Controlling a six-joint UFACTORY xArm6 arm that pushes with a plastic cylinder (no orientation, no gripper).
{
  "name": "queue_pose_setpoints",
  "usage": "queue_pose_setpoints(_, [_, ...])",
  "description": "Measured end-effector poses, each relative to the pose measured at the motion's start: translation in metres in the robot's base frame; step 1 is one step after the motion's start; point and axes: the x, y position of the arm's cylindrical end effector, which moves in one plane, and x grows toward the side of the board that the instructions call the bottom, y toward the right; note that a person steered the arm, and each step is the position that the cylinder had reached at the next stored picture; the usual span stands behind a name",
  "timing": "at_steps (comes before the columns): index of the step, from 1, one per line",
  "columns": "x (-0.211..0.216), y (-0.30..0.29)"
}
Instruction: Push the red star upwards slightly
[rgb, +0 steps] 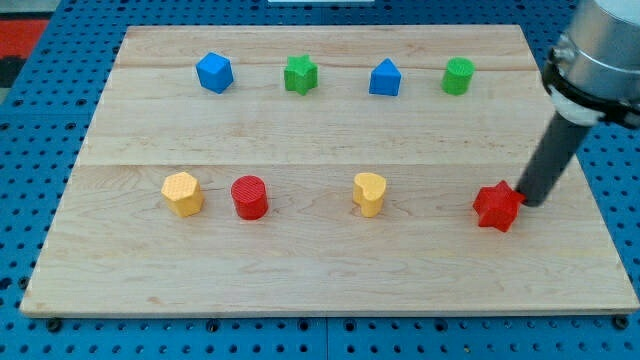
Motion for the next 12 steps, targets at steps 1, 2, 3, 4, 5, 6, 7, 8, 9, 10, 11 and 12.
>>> queue_pose_setpoints(1, [0.01,0.003])
queue_pose_setpoints(2, [0.022,0.005])
queue_pose_setpoints(3, [0.05,0.006])
queue_pose_setpoints(4, [0.055,-0.001])
queue_pose_setpoints(5, [0.055,-0.01])
queue_pose_setpoints(6, [0.055,-0.01])
queue_pose_setpoints(7, [0.048,-0.01])
queue_pose_setpoints(8, [0.025,-0.01])
queue_pose_setpoints(9, [0.02,-0.011])
queue_pose_setpoints(10, [0.022,-0.011])
queue_pose_setpoints(11, [0.038,-0.011])
queue_pose_setpoints(12, [0.04,-0.016])
